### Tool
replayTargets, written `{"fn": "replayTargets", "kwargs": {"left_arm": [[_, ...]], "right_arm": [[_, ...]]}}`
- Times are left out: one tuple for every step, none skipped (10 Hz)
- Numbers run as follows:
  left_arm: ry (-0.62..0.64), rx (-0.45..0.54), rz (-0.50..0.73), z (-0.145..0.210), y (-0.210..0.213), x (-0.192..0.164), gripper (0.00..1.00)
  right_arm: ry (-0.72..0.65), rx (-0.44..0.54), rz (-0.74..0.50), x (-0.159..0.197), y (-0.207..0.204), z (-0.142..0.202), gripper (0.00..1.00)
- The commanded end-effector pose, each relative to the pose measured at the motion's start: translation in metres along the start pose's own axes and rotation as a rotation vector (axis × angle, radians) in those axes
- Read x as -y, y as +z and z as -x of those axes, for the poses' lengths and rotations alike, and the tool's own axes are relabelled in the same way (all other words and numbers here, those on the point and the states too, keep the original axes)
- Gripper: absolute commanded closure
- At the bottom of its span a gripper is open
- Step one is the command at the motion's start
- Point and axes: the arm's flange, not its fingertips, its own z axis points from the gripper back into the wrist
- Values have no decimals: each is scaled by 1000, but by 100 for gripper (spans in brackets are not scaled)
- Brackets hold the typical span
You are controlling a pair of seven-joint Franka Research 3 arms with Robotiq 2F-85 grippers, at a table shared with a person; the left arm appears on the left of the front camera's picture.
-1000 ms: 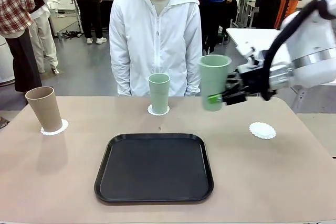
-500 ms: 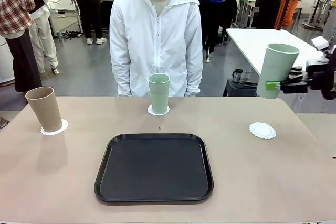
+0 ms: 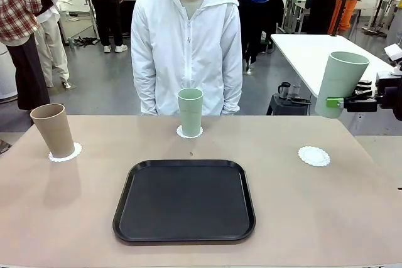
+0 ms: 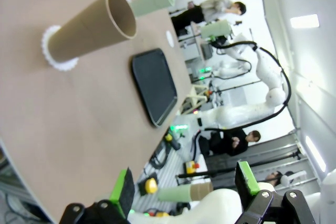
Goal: Place coasters on the table and set cups on them.
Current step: Take one Reusable plastic cup from the Flat Tray and place it on a coaster set by the human.
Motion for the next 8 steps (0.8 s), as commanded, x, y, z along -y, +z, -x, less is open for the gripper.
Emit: {"fn": "replayTargets", "kwargs": {"left_arm": [[4, 0, -7, 0, 0, 1, 0], [4, 0, -7, 0, 0, 1, 0], [4, 0, -7, 0, 0, 1, 0], [4, 0, -7, 0, 0, 1, 0], [4, 0, -7, 0, 0, 1, 0], [4, 0, -7, 0, 0, 1, 0], [4, 0, -7, 0, 0, 1, 0], [4, 0, -7, 0, 0, 1, 0]], "right_arm": [[0, 4, -4, 0, 0, 0, 19], [0, 4, -4, 0, 0, 0, 19], [0, 4, -4, 0, 0, 0, 19], [0, 4, -4, 0, 0, 0, 19], [0, 4, -4, 0, 0, 0, 19], [0, 0, 0, 0, 0, 0, 19], [46, -17, -48, 5, -13, 8, 19], [76, -16, -65, 13, -19, 22, 19]]}}
